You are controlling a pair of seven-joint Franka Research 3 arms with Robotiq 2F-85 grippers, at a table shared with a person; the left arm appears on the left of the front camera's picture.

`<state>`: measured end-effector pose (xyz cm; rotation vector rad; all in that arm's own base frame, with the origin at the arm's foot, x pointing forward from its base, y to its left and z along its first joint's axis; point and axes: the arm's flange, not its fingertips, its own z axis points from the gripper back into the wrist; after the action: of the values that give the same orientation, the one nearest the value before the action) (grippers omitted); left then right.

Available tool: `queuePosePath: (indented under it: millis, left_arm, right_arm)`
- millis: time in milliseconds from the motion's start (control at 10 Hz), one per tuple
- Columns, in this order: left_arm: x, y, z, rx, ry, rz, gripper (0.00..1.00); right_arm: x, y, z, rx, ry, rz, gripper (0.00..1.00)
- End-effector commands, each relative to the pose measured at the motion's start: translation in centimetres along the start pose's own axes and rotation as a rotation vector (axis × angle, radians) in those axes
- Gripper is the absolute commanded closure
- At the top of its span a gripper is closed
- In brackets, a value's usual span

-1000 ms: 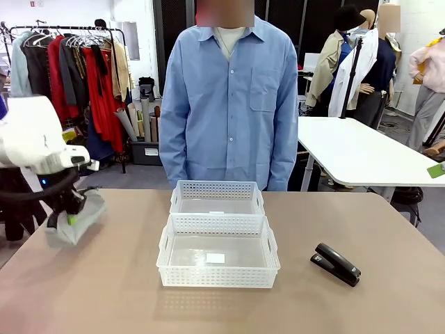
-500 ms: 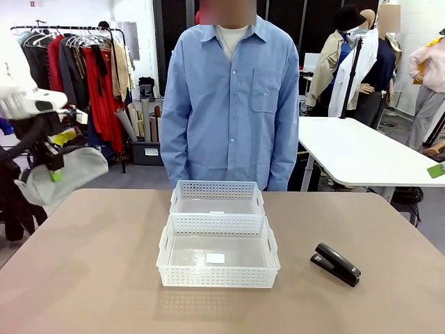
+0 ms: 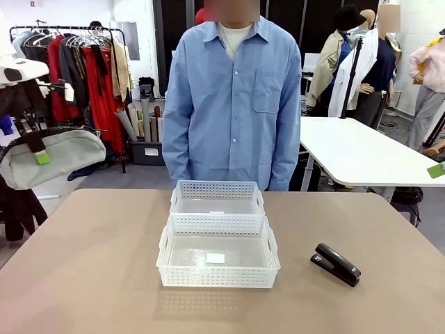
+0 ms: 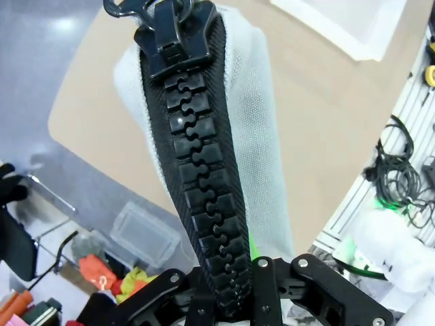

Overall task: Distribute items into two baskets.
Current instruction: Pick up the Pencil pouch that the person points to, then move the picked Pencil pouch towards the Organizing basket indicated by the person, stopping as directed.

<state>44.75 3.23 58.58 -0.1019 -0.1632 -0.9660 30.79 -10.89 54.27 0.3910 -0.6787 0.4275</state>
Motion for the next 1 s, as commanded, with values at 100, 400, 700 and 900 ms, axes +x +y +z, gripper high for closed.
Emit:
queuePosePath:
  millis: [100, 400, 700, 900]
  left_arm:
    - [0.0, 0.0, 0.0, 0.0, 0.0, 0.0, 1.0]
    - [0.0, 0.0, 0.0, 0.0, 0.0, 0.0, 1.0]
    - [0.0, 0.0, 0.0, 0.0, 0.0, 0.0, 1.0]
    - [0.0, 0.0, 0.0, 0.0, 0.0, 0.0, 1.0]
  right_arm:
    - [0.05, 0.08, 0.06, 0.004, -0.005, -0.001, 0.0]
    - [0.05, 0.08, 0.06, 0.004, -0.005, -0.001, 0.0]
    - [0.05, 0.08, 0.06, 0.004, -0.005, -0.001, 0.0]
    - [0.05, 0.08, 0.06, 0.004, -0.005, -0.001, 0.0]
